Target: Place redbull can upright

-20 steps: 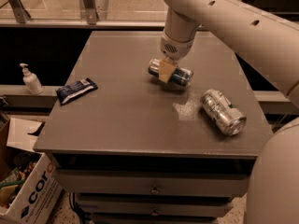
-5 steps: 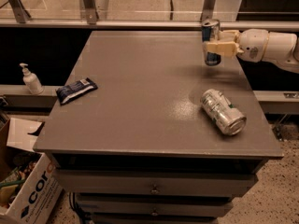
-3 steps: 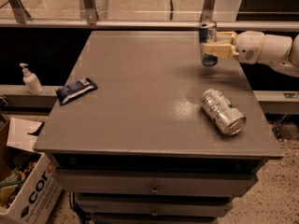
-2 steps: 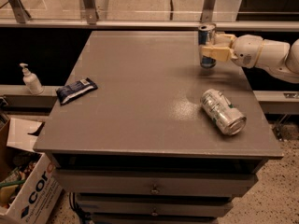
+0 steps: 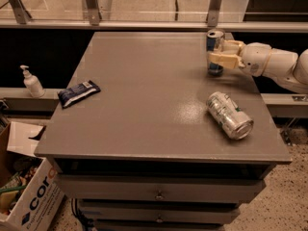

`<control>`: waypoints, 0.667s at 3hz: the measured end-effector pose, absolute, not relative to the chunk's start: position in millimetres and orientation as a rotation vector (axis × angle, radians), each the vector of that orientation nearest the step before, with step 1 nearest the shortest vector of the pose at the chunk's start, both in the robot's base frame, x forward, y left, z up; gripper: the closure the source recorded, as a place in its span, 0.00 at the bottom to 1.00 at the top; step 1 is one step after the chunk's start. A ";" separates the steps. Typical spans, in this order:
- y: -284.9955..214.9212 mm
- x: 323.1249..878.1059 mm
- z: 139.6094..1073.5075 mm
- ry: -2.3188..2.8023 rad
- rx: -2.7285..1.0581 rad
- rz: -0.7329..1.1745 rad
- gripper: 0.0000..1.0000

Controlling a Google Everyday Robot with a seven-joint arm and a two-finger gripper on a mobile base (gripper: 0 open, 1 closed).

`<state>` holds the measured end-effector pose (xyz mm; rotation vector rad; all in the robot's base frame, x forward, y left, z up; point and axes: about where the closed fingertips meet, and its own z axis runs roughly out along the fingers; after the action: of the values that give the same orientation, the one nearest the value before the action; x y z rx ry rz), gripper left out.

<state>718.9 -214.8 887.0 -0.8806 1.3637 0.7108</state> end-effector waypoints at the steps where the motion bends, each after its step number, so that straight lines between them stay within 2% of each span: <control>1: -222.0 719.2 878.1 1.378 -0.875 0.698 1.00; 2: -228.8 719.8 869.1 1.412 -0.864 0.688 0.82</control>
Offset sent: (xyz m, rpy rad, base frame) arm 0.0000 -0.0315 -0.0294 -0.0372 0.0623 -0.0719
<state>719.8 -228.8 869.1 -0.8640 1.4120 0.6880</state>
